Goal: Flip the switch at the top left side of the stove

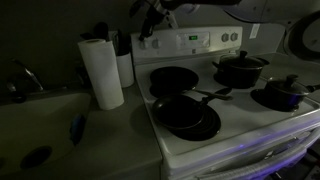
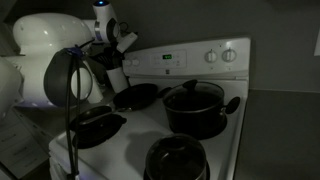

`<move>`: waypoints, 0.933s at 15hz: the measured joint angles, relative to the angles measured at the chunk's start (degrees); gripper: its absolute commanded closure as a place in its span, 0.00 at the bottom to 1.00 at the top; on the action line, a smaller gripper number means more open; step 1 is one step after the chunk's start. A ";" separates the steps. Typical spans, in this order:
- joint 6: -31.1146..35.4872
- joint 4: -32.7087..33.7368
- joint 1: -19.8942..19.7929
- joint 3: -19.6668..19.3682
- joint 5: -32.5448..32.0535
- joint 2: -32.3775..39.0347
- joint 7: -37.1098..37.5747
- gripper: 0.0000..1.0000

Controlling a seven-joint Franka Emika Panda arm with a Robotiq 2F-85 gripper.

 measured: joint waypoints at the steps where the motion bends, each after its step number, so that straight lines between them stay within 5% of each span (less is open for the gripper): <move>1: 0.56 0.38 0.14 0.00 -0.02 0.24 -0.52 1.00; 7: 1.51 6.76 2.60 -2.63 -0.01 3.18 -2.77 1.00; 14: 4.77 6.58 2.70 -3.82 -1.21 4.05 -3.49 1.00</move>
